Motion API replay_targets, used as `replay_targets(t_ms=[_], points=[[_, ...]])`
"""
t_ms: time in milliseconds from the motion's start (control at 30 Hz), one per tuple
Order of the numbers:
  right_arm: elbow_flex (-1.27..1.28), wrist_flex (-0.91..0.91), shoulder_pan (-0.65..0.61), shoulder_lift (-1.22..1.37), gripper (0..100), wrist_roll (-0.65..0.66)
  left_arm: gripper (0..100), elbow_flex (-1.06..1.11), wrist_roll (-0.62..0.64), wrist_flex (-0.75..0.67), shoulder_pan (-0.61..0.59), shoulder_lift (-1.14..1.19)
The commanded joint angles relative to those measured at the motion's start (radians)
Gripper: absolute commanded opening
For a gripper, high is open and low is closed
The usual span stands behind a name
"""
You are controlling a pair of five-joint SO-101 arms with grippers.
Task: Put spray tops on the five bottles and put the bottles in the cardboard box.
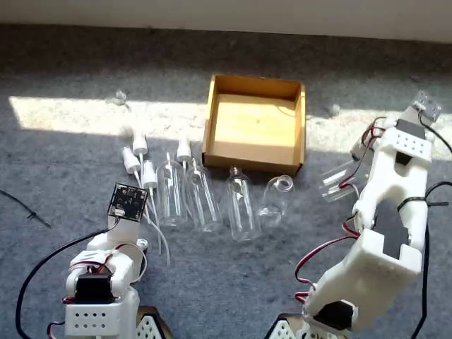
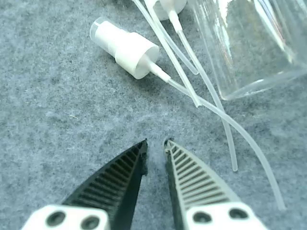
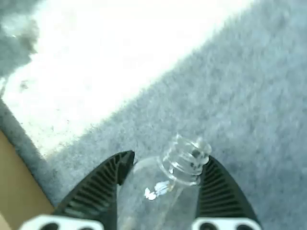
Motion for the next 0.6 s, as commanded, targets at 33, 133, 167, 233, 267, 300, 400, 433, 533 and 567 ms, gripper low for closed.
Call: replay_targets(t_ms=[33,133,167,233,267,300,400,433,533,567], points=[[-0.189,0.058,0.008,0.087,9.5,0.488,7,0.024,-0.006,-0.003,0.012,-0.010],[-0.262,0.113,0.015,0.180,9.5,0.631,7,0.024,-0.006,-0.003,0.012,-0.010],[-0.283,0.130,0.018,0.206,9.5,0.644,7,0.024,-0.006,-0.003,0.012,-0.010],[-0.323,0.159,0.022,0.243,9.8,0.663,7,0.024,-0.006,-0.003,0.012,-0.010],[-0.344,0.171,0.022,0.254,9.8,0.667,7,0.024,-0.006,-0.003,0.012,-0.010],[-0.364,0.189,0.022,0.262,10.0,0.666,7,0.024,-0.006,-0.003,0.012,-0.010],[-0.420,0.269,0.019,0.266,15.2,0.661,7,0.024,-0.006,-0.003,0.012,-0.010],[-0.437,0.303,0.018,0.265,18.5,0.661,7,0.024,-0.006,-0.003,0.012,-0.010],[-0.492,0.375,0.010,0.268,26.5,0.615,7,0.024,-0.006,-0.003,0.012,-0.010],[-0.503,0.387,0.008,0.268,27.6,0.609,7,0.024,-0.006,-0.003,0.012,-0.010]])
